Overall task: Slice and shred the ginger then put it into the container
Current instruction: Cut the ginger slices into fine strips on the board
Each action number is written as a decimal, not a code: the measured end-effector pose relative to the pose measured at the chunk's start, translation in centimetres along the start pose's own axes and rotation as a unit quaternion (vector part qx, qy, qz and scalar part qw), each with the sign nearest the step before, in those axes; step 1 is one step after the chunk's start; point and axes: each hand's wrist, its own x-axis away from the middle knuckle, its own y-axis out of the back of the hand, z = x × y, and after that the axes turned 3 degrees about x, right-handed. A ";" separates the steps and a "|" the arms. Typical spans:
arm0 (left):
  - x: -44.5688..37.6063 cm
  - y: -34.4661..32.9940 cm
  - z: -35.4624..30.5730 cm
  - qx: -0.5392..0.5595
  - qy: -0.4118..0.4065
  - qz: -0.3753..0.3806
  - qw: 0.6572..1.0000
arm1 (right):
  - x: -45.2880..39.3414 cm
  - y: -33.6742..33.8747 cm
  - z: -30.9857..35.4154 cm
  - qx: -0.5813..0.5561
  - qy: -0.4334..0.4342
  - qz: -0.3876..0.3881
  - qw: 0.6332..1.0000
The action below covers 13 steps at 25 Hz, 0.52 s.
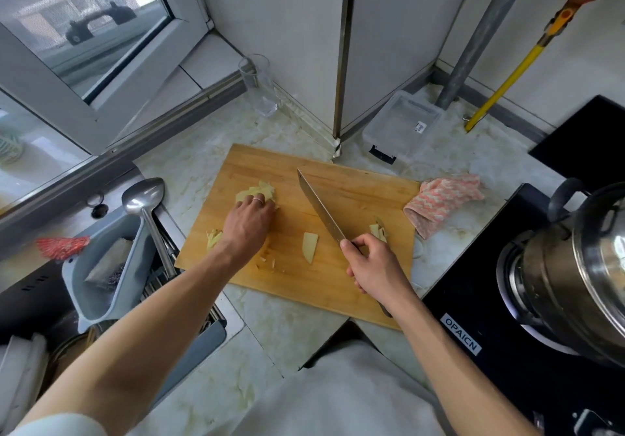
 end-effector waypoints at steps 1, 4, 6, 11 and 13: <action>-0.2 0.1 0.2 0.007 0.003 -0.001 1.000 | 0.0 0.0 -0.1 -0.001 -0.002 0.000 1.000; -0.3 0.3 0.5 0.022 0.012 -0.011 1.000 | 0.0 0.0 -0.2 0.001 -0.005 0.001 1.000; -0.1 0.6 0.0 0.124 0.071 -0.043 0.989 | 0.0 0.0 -0.3 0.007 -0.006 -0.001 1.000; 2.6 0.9 -3.8 0.577 0.345 0.000 0.740 | 0.4 0.1 -0.4 -0.004 -0.010 -0.004 1.000; 3.9 0.4 -5.6 0.621 0.364 0.053 0.692 | 0.5 0.1 -0.8 0.010 -0.006 -0.006 1.000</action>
